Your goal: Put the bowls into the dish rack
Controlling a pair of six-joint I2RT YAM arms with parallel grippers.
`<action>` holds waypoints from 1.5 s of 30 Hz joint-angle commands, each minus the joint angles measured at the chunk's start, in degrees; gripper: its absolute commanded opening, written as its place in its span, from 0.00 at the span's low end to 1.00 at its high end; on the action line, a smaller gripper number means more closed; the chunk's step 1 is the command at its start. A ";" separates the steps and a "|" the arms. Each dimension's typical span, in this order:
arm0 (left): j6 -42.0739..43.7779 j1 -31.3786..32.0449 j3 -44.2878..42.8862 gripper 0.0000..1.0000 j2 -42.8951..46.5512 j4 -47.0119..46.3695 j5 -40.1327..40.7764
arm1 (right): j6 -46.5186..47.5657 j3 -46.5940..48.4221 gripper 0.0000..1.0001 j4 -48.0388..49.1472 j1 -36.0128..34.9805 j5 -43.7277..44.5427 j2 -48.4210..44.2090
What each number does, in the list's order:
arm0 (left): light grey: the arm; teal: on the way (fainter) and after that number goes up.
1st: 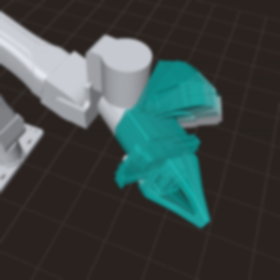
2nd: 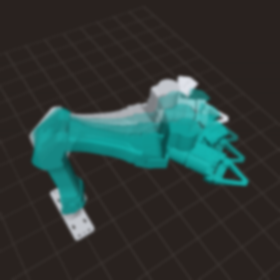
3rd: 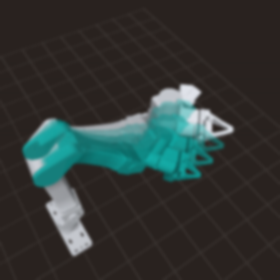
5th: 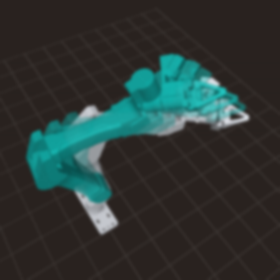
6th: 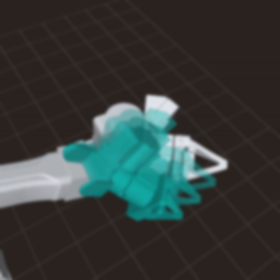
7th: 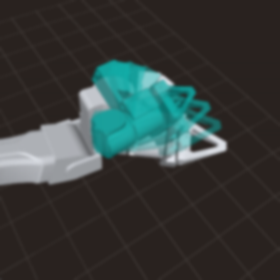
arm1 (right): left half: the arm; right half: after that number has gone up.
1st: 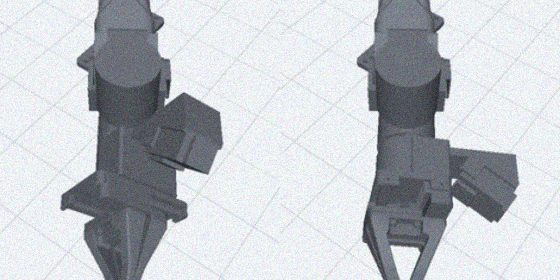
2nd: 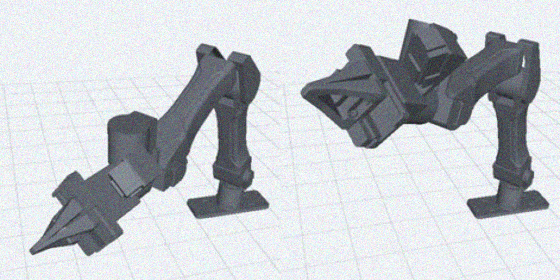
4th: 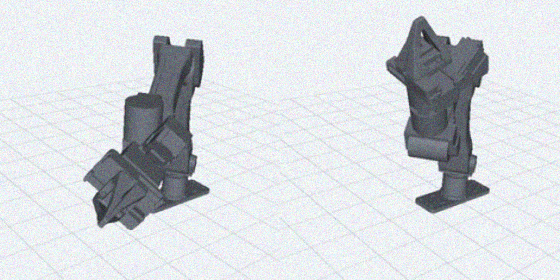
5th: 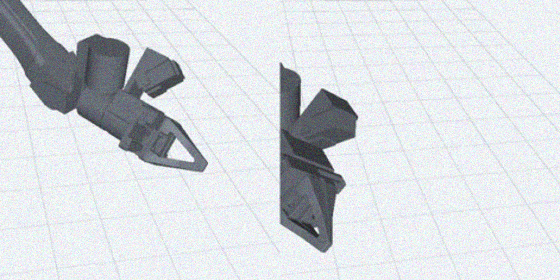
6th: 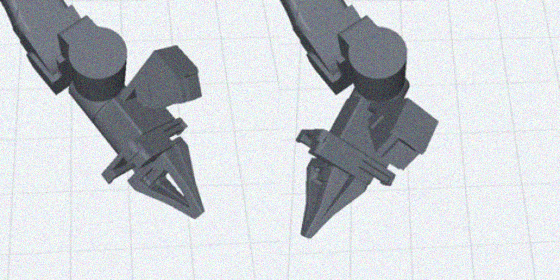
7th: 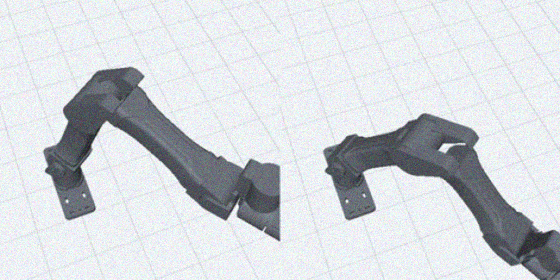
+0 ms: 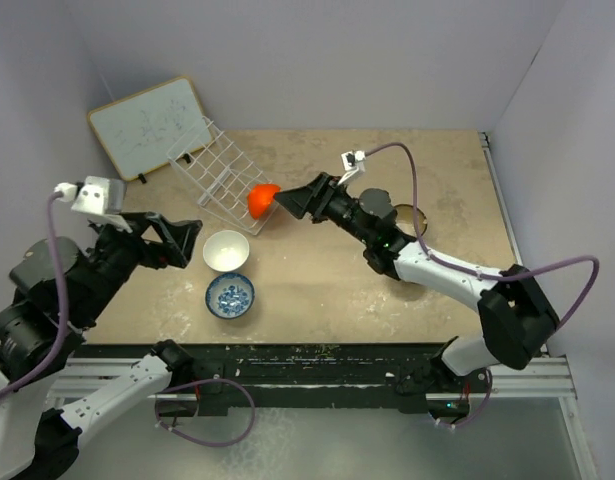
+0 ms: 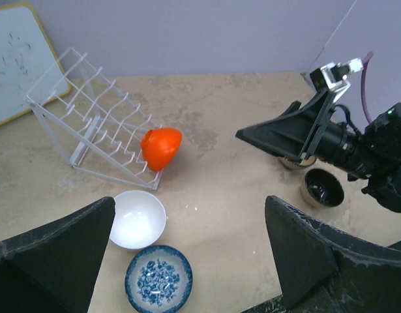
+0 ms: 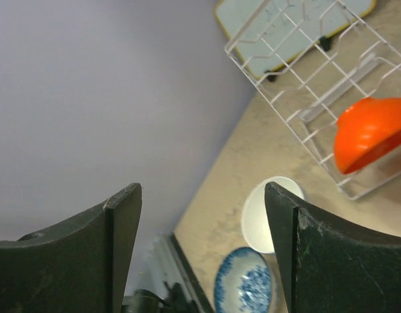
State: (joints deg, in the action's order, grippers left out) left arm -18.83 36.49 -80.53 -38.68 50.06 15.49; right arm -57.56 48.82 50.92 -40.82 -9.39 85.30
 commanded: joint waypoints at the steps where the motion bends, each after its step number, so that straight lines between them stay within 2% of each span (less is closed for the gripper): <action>1: 0.57 -0.28 -7.26 0.99 -0.09 1.24 2.75 | 18.38 8.10 0.79 -30.02 -3.24 4.46 -2.35; 4: 0.49 -0.25 -9.70 0.99 0.01 2.01 2.84 | 24.49 13.83 0.81 -39.75 -7.84 8.92 -1.23; 10: 0.02 -0.22 -12.15 0.99 0.72 3.89 4.87 | 32.23 23.02 0.81 -53.11 -19.78 15.09 4.57; 17: 0.07 -0.20 -12.02 0.99 2.34 4.20 5.47 | 37.26 31.16 0.74 -59.76 -30.17 15.18 14.52; 21: 0.02 -0.27 -12.21 0.99 3.24 4.69 5.68 | 39.93 32.53 0.66 -59.44 -31.36 12.57 17.78; 30: -0.18 -0.25 -11.76 0.99 5.64 4.94 8.03 | 47.27 40.28 0.64 -59.54 -33.44 7.87 27.27; 35: -0.07 -0.27 -11.32 0.99 5.52 5.13 8.31 | 48.76 42.20 0.57 -59.26 -33.60 5.74 30.38; 40: 0.02 -0.27 -10.99 0.99 5.94 5.01 8.81 | 49.10 43.85 0.56 -59.79 -34.06 5.83 33.03; 45: 0.03 -0.27 -10.80 0.99 5.92 4.78 8.62 | 48.89 44.32 0.55 -58.83 -34.22 9.87 34.34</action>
State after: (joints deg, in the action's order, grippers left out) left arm -18.90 36.45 -91.26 -32.86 55.86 23.68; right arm -9.80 90.21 -9.61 -74.63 -2.26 120.01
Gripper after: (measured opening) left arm 0.991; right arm 0.559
